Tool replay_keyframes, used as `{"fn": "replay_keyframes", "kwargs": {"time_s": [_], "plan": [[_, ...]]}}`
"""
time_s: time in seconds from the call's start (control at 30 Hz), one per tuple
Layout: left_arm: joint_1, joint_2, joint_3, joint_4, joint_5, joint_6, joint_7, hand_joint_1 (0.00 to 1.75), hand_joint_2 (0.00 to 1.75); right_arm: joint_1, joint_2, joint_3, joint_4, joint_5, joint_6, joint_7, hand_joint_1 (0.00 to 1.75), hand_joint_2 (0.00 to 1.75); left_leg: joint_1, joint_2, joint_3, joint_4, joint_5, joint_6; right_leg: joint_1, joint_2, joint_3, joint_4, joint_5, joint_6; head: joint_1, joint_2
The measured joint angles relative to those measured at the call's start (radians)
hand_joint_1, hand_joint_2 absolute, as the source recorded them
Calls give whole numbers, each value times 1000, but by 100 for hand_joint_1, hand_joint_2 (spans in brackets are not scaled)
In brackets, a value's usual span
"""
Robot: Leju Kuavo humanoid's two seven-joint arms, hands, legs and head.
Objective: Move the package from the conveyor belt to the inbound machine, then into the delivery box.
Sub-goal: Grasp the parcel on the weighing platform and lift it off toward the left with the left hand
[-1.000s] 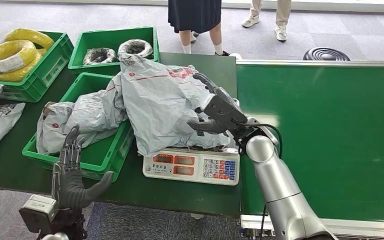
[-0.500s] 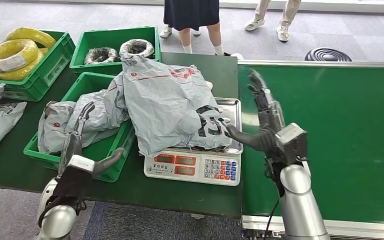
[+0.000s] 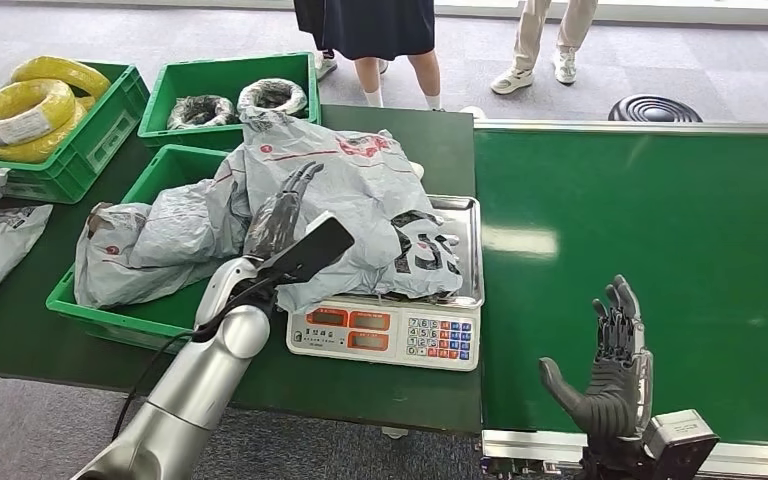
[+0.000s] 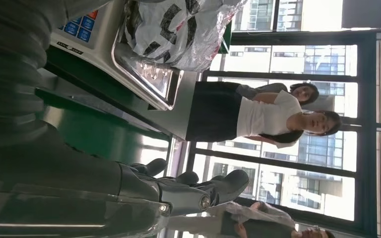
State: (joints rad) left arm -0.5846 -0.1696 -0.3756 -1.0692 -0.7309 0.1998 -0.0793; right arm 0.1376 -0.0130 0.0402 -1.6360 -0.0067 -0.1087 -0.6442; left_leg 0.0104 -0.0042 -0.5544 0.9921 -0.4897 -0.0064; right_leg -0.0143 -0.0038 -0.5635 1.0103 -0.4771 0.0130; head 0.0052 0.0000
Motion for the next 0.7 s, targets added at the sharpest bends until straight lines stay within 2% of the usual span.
{"fn": "replay_keyframes", "kwargs": {"time_s": [0.13,0.17,0.27,0.3,0.37,0.7], "plan": [[-68,-56,-38,172,0,-37,4,0,175,1,12,21,-7,-23,-18,14,0,175,0,0,0,0,0,0,0,0,0,0,0,0,0,0],[-80,-66,-49,208,-6,-46,8,9,175,1,16,25,-10,-28,-19,16,0,175,0,0,0,0,0,0,0,0,0,0,0,0,0,0],[-109,-89,-83,297,-32,-73,28,130,175,-1,29,29,-19,-42,-19,24,0,175,0,0,0,0,0,0,0,0,0,0,0,0,0,0],[-116,-93,-94,320,-40,-82,34,165,175,-1,34,30,-22,-49,-17,26,0,175,0,0,0,0,0,0,0,0,0,0,0,0,0,0],[-129,-98,-112,362,-50,-94,41,175,175,-3,44,29,-26,-65,-13,27,0,175,0,0,-1,0,0,0,0,0,0,0,0,0,0,0],[-164,-102,-129,434,-44,-78,41,175,175,-6,71,24,-36,-88,-4,28,0,175,0,0,0,0,0,0,0,0,0,0,0,0,0,0]]}}
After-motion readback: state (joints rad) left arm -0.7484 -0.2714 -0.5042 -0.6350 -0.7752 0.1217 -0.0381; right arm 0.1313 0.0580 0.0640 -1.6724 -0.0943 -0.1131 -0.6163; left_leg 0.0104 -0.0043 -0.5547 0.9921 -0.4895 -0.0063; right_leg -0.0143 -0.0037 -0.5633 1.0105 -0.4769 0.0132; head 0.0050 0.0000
